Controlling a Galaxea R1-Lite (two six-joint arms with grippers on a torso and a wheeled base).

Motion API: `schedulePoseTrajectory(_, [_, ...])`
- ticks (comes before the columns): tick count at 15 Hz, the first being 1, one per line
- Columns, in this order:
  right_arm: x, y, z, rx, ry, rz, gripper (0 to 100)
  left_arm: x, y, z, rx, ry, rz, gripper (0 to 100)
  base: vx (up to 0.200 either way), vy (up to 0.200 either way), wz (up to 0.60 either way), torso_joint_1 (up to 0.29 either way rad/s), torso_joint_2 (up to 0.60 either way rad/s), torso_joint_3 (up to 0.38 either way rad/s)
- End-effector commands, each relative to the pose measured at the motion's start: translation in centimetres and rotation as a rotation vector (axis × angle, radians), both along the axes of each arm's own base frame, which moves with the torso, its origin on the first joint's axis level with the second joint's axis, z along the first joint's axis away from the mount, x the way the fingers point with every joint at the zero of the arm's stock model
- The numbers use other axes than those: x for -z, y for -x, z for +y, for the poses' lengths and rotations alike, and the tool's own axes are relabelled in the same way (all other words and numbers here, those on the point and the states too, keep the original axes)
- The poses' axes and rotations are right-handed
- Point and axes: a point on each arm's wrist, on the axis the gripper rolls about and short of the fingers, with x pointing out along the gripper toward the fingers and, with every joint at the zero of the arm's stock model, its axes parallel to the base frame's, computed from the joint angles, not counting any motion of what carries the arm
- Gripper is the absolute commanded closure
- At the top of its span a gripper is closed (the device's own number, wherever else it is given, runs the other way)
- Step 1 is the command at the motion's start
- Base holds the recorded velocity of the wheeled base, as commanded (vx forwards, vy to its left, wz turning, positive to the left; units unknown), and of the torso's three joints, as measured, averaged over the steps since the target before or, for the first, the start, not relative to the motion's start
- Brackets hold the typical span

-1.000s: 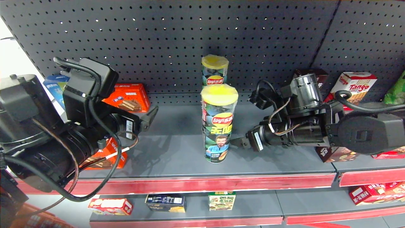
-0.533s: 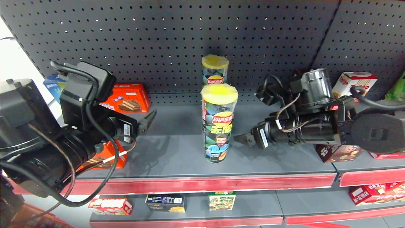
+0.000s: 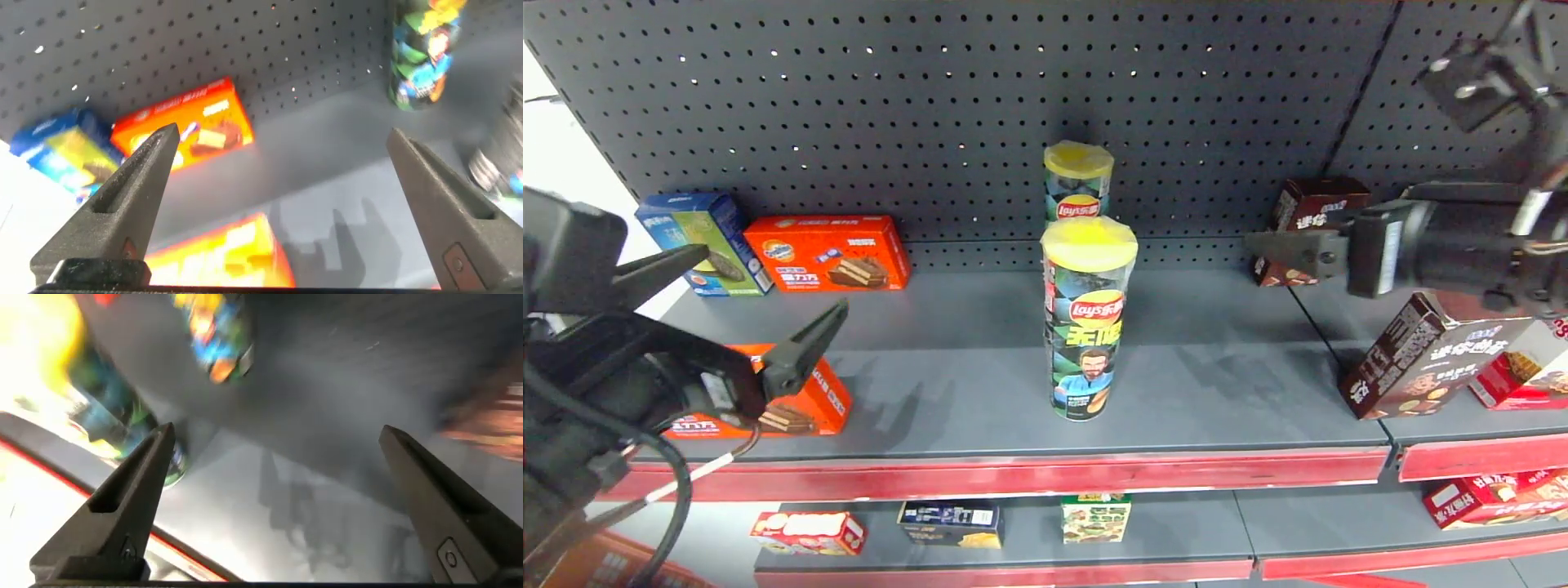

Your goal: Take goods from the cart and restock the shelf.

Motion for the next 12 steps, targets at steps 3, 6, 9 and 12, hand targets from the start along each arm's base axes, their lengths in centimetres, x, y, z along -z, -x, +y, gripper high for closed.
schedulePoseTrajectory(3, [1.3, 11.1, -7.0, 0.046, -0.101, -0.142, 0, 3.1, 6.6, 3.4, 0.023, 0.037, -0.045, 0, 0.0, 0.0, 0.0, 0.0, 0.0, 0.0])
schedulePoseTrajectory(6, [5.7, 14.6, -9.5, 0.129, -0.103, -0.131, 0, 5.2, 8.9, 4.6, 0.003, 0.002, 0.027, 0, 0.0, 0.0, 0.0, 0.0, 0.0, 0.0])
schedulePoseTrajectory(9, [8.9, 16.4, -11.0, 0.231, -0.109, -0.119, 0, 6.2, 10.4, 5.4, -0.018, -0.023, 0.073, 0, 0.0, 0.0, 0.0, 0.0, 0.0, 0.0])
schedulePoseTrajectory(12, [13.6, 18.2, -12.0, 0.375, -0.08, -0.097, 0, 7.4, 12.1, 6.5, -0.084, -0.035, 0.1, 0, 0.0, 0.0, 0.0, 0.0, 0.0, 0.0])
